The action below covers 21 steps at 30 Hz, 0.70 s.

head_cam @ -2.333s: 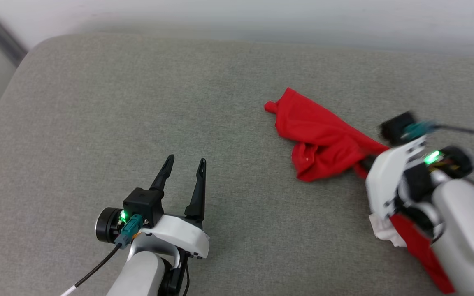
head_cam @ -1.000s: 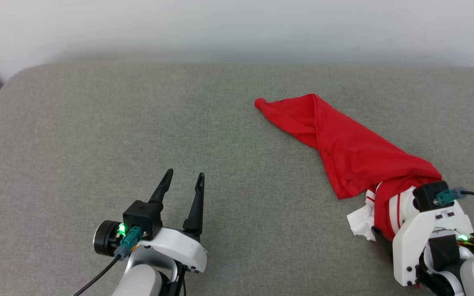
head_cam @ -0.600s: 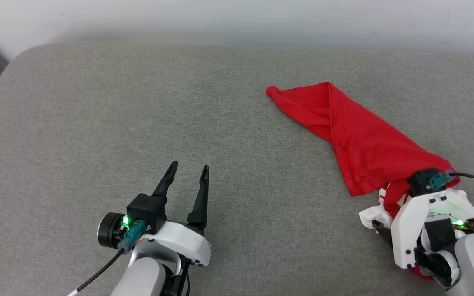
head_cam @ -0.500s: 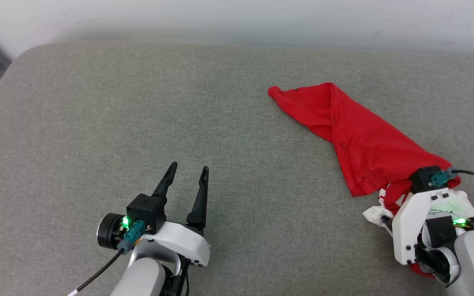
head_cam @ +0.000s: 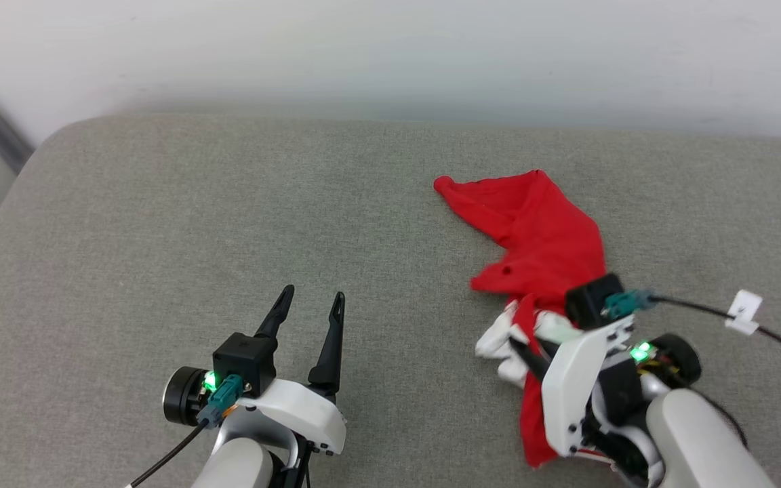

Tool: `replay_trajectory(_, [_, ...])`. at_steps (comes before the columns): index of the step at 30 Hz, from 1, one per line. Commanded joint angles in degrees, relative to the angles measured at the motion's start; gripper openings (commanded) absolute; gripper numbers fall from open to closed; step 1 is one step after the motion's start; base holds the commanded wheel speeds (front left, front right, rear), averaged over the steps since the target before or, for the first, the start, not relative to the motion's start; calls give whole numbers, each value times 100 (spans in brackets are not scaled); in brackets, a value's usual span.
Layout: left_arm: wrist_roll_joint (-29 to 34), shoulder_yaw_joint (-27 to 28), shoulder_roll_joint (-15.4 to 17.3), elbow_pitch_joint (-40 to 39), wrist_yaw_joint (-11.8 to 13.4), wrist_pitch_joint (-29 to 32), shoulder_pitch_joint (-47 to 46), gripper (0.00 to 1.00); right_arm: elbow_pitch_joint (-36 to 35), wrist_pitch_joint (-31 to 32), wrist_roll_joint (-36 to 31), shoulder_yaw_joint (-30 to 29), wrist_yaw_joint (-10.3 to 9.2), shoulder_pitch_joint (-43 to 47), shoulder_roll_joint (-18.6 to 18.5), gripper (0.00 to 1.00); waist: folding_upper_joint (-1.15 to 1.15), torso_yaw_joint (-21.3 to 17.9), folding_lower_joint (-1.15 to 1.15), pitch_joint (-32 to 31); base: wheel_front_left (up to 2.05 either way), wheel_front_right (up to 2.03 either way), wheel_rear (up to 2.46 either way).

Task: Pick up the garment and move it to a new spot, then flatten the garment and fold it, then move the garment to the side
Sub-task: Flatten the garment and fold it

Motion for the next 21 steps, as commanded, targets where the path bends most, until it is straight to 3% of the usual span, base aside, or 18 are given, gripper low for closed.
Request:
replay_trajectory(1, [-26, -19, 23, -13, 8, 8, 58, 100, -1, -29, 46, 86, -3, 166, 24, 0, 0, 10, 0, -21, 0, 0, 0])
replay_trajectory(2, [-24, -25, 20, -22, 21, 14, 81, 100, 34, -37, 89, 151, -3, 246, 50, 25, 0, 14, 0, -19, 0, 0, 0])
replay_trajectory(3, [-27, -33, 19, -27, 31, 19, 98, 100, 79, -57, 101, 209, -3, 317, 53, 56, 0, 18, 0, -15, 0, 0, 0])
replay_trajectory(4, [-31, -40, 21, -37, 34, 25, 106, 100, 138, -90, 101, 228, -3, 374, 54, 100, 0, 26, 0, -2, 0, 0, 0])
replay_trajectory(11, [-83, -16, 87, -37, 77, 50, 184, 100, 115, -1116, -41, 120, -2, 710, 204, 100, 0, -14, 0, -10, 0, 0, 0])
replay_trajectory(15, [-122, 3, 146, -56, 143, 103, 319, 100, -292, -2192, -267, -218, -3, 1023, 291, 100, 0, -122, 0, -198, 0, 0, 0])
replay_trajectory(21, [-164, 25, 239, -143, 209, 187, 449, 100, -594, -2939, -682, -985, -3, 1307, 349, 100, 0, -252, 0, -375, 0, 0, 0])
